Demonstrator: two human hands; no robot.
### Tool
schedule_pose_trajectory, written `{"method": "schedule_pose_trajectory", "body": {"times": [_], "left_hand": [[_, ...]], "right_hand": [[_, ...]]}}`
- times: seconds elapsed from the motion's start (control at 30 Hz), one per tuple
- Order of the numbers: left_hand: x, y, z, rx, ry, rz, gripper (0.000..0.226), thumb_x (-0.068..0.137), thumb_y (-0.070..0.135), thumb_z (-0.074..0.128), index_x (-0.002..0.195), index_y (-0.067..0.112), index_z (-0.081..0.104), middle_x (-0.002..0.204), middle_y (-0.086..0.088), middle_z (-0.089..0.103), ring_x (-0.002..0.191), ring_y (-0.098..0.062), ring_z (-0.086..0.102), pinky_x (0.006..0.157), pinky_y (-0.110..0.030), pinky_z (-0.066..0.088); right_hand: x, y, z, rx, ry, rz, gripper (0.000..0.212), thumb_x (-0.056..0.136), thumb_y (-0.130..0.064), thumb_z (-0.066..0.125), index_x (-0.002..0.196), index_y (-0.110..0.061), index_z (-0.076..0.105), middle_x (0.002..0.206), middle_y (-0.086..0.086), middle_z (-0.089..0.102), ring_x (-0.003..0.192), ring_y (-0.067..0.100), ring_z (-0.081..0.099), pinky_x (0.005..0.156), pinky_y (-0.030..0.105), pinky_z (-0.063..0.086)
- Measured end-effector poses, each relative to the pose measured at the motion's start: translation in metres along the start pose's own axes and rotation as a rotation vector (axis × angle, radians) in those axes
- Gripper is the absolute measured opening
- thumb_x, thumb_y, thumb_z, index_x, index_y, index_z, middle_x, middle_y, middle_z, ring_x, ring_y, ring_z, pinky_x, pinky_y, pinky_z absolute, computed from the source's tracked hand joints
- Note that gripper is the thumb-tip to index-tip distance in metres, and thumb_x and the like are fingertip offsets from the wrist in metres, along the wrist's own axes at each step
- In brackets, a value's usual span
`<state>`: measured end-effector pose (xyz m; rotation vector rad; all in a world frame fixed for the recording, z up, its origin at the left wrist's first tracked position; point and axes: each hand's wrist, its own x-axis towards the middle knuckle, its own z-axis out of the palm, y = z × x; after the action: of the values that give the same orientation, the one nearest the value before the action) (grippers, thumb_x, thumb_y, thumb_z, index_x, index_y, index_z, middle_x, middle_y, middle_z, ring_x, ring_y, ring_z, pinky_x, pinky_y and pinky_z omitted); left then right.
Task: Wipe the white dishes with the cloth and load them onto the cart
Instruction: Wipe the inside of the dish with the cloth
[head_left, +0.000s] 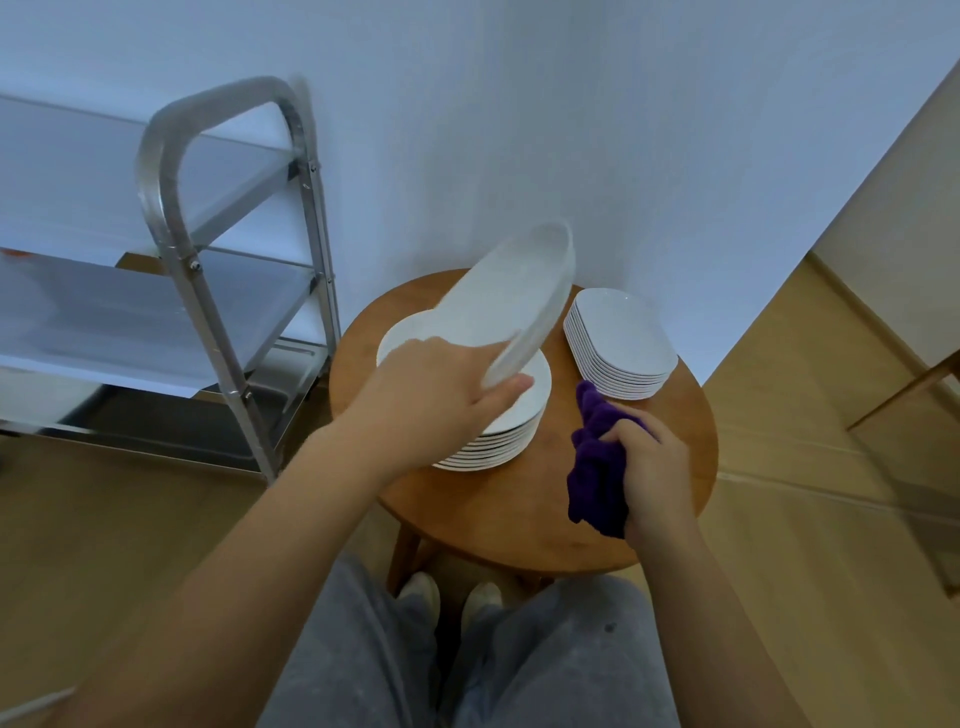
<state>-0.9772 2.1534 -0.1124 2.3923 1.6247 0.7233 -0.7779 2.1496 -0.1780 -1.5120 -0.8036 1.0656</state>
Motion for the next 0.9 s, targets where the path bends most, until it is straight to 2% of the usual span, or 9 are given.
{"method": "schedule_pose_trajectory", "body": {"times": [0.07, 0.17, 0.23, 0.33, 0.43, 0.5, 0.63, 0.8, 0.9], "left_hand": [[0.012, -0.006, 0.016, 0.259, -0.031, 0.068, 0.054, 0.094, 0.055, 0.029, 0.144, 0.033, 0.030, 0.067, 0.004, 0.052, 0.062, -0.010, 0.055, 0.060, -0.028, 0.053], [0.024, -0.016, 0.041, 0.424, -0.085, 0.126, 0.052, 0.097, 0.052, 0.026, 0.146, 0.037, 0.022, 0.069, 0.004, 0.054, 0.055, -0.008, 0.045, 0.048, -0.022, 0.037], [0.027, -0.022, 0.057, 0.495, -0.108, 0.165, 0.051, 0.098, 0.050, 0.026, 0.146, 0.034, 0.024, 0.103, 0.000, 0.064, 0.068, -0.012, 0.056, 0.053, -0.022, 0.035], [0.030, -0.031, 0.075, 0.565, -0.154, 0.211, 0.047, 0.099, 0.045, 0.029, 0.143, 0.028, 0.030, 0.140, 0.004, 0.047, 0.105, -0.022, 0.060, 0.065, -0.029, 0.046], [0.035, -0.040, 0.078, 0.585, -0.264, 0.188, 0.046, 0.099, 0.044, 0.031, 0.142, 0.028, 0.032, 0.146, 0.004, 0.041, 0.125, -0.026, 0.047, 0.082, -0.036, 0.048], [0.038, -0.043, 0.078, 0.584, -0.344, 0.193, 0.046, 0.099, 0.045, 0.030, 0.142, 0.029, 0.032, 0.147, 0.004, 0.039, 0.128, -0.026, 0.043, 0.090, -0.039, 0.045], [0.039, -0.050, 0.083, 0.536, -0.484, 0.186, 0.051, 0.097, 0.050, 0.029, 0.145, 0.031, 0.026, 0.152, 0.007, 0.031, 0.135, -0.025, 0.034, 0.109, -0.055, 0.021], [0.039, -0.070, 0.091, 0.475, -0.552, 0.075, 0.066, 0.089, 0.065, 0.025, 0.147, 0.036, 0.016, 0.157, 0.010, 0.014, 0.144, -0.022, 0.012, 0.111, -0.059, 0.003], [0.035, -0.076, 0.097, 0.427, -0.428, 0.056, 0.079, 0.078, 0.077, 0.021, 0.146, 0.038, 0.021, 0.156, 0.010, 0.016, 0.145, -0.020, 0.007, 0.109, -0.060, -0.008]], "right_hand": [[0.002, 0.007, -0.002, 0.001, -0.001, 0.027, 0.029, 0.075, -0.004, 0.055, 0.097, -0.017, 0.068, 0.094, 0.009, 0.068, 0.090, 0.030, 0.063, 0.069, 0.036, 0.053], [0.006, 0.015, -0.001, -0.080, -0.016, 0.045, 0.028, 0.078, -0.008, 0.057, 0.101, -0.023, 0.065, 0.094, 0.004, 0.066, 0.086, 0.023, 0.061, 0.059, 0.029, 0.049], [0.009, 0.020, 0.001, -0.124, -0.037, 0.059, 0.031, 0.080, -0.010, 0.059, 0.107, -0.025, 0.062, 0.096, 0.000, 0.063, 0.086, 0.020, 0.060, 0.056, 0.026, 0.046], [0.015, 0.027, 0.004, -0.156, -0.073, 0.095, 0.032, 0.081, -0.010, 0.058, 0.108, -0.027, 0.062, 0.101, 0.001, 0.062, 0.090, 0.020, 0.058, 0.059, 0.027, 0.046], [0.018, 0.033, 0.005, -0.126, -0.091, 0.164, 0.030, 0.078, -0.007, 0.059, 0.096, -0.031, 0.064, 0.102, 0.002, 0.062, 0.093, 0.024, 0.057, 0.060, 0.028, 0.045], [0.019, 0.038, 0.006, -0.120, -0.102, 0.200, 0.034, 0.075, -0.006, 0.061, 0.100, -0.028, 0.064, 0.104, 0.003, 0.061, 0.095, 0.025, 0.056, 0.059, 0.028, 0.045], [0.022, 0.044, 0.009, -0.106, -0.099, 0.211, 0.032, 0.075, -0.005, 0.062, 0.096, -0.029, 0.063, 0.104, 0.005, 0.061, 0.094, 0.026, 0.056, 0.058, 0.028, 0.045], [0.028, 0.051, 0.011, -0.167, -0.103, 0.238, 0.031, 0.073, -0.009, 0.062, 0.100, -0.023, 0.066, 0.104, 0.007, 0.061, 0.096, 0.030, 0.056, 0.060, 0.029, 0.046], [0.030, 0.057, 0.012, -0.245, -0.108, 0.243, 0.021, 0.075, -0.009, 0.061, 0.092, -0.019, 0.066, 0.090, 0.008, 0.063, 0.084, 0.027, 0.058, 0.059, 0.028, 0.044]]}}
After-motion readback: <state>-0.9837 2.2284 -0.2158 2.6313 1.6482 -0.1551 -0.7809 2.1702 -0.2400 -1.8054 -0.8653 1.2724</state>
